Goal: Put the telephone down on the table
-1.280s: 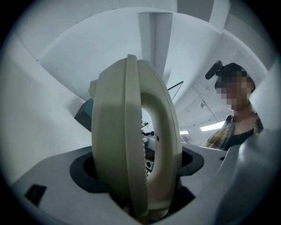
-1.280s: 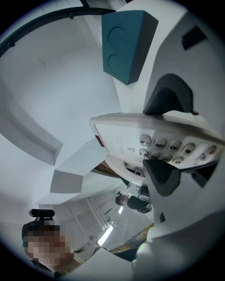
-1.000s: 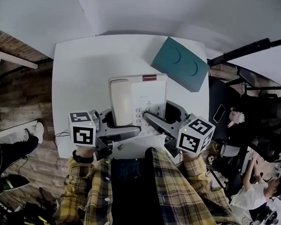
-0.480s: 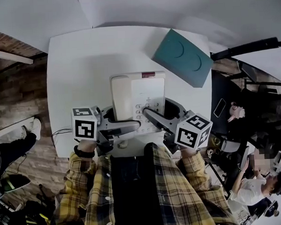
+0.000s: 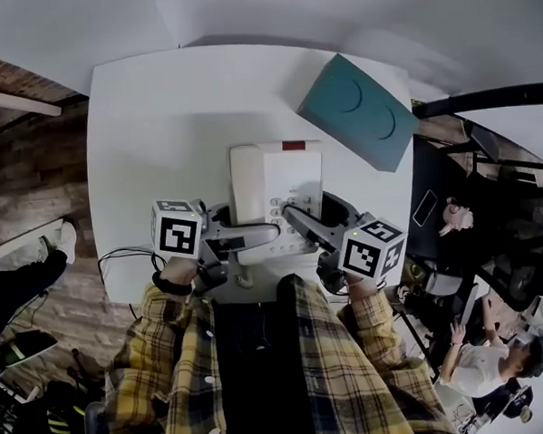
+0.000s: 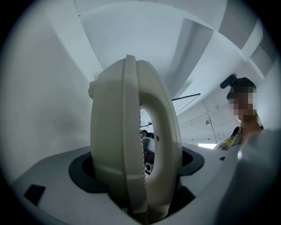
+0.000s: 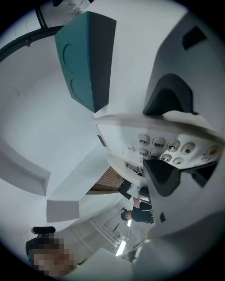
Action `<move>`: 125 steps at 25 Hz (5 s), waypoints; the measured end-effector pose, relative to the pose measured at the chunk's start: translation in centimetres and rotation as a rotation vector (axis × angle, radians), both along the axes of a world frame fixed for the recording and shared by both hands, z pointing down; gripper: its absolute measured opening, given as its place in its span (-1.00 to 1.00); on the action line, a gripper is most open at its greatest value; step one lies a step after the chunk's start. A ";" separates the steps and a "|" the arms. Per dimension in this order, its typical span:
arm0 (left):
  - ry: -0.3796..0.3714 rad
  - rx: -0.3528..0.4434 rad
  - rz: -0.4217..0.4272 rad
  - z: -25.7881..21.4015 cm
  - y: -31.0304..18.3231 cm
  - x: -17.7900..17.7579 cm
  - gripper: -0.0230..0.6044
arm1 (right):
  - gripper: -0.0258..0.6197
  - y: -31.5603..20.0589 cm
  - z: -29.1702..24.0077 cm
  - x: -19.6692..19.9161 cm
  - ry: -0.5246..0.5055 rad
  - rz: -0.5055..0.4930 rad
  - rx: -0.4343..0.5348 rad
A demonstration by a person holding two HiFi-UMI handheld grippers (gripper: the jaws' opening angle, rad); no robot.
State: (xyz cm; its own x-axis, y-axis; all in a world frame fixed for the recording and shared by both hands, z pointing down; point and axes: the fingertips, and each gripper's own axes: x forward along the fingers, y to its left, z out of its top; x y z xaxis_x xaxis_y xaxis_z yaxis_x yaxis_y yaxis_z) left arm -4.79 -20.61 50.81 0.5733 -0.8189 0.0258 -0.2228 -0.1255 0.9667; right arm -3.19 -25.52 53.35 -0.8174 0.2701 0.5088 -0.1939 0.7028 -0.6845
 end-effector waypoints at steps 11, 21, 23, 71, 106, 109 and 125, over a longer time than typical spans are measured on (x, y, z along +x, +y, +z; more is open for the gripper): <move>0.035 -0.091 0.009 2.7 -0.9 0.5 0.42 | 0.00 -0.6 3.0 0.6 0.069 0.018 -0.049; 0.042 -0.115 0.017 3.5 -1.0 1.0 0.42 | 0.00 -1.0 3.5 0.8 0.086 0.002 -0.013; 0.032 -0.116 0.018 3.6 -1.0 1.0 0.42 | 0.00 -1.1 3.6 0.7 0.087 -0.003 -0.006; -0.326 -0.395 0.105 5.9 0.5 -0.3 0.43 | 0.00 -2.1 3.7 0.5 0.098 -0.013 0.155; -0.479 -0.432 -0.024 4.8 1.3 -5.5 0.42 | 0.00 -2.9 3.4 -0.1 0.129 -0.002 0.261; -0.492 -0.423 -0.029 4.5 1.4 -5.6 0.42 | 0.00 -3.0 3.2 0.2 0.127 0.002 0.277; -0.572 -0.287 -0.123 -0.8 1.2 -5.8 0.42 | 0.00 -3.0 -1.2 0.2 0.052 -0.007 0.392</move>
State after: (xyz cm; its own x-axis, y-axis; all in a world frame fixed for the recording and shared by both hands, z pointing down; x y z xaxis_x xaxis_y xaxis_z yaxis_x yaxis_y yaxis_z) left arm -10.56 -19.40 50.04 0.3062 -0.7927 0.5271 -0.7088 0.1798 0.6821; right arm -3.01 -28.51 52.19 -0.7868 0.0525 0.6150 -0.2155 0.9103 -0.3535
